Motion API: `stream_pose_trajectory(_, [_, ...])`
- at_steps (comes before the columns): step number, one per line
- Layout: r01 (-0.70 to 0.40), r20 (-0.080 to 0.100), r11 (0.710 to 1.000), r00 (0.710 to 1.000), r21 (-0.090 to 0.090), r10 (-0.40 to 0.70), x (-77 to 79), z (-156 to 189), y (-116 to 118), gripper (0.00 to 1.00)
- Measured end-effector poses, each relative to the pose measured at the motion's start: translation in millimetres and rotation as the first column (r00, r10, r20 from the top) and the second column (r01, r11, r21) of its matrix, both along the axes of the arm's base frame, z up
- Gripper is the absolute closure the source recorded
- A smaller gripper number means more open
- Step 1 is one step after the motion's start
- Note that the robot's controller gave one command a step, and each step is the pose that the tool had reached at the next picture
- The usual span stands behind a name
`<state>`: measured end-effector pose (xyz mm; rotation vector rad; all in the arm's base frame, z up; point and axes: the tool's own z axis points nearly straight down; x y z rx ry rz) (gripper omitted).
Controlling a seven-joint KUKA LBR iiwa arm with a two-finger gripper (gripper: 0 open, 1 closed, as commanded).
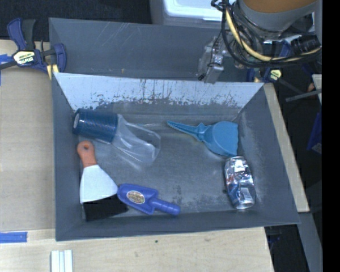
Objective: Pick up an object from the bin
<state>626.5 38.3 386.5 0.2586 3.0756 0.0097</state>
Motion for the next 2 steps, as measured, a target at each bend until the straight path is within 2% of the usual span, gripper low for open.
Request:
stream_pose_trajectory(1, [0.395, -0.013, 0.918, 0.919, 0.015, -0.395, -2.1, -67, -13, 1.00])
stream_pose_trajectory(2, [0.112, 0.009, 0.994, 0.994, 0.007, -0.112, -42.5, -51, 12, 1.00])
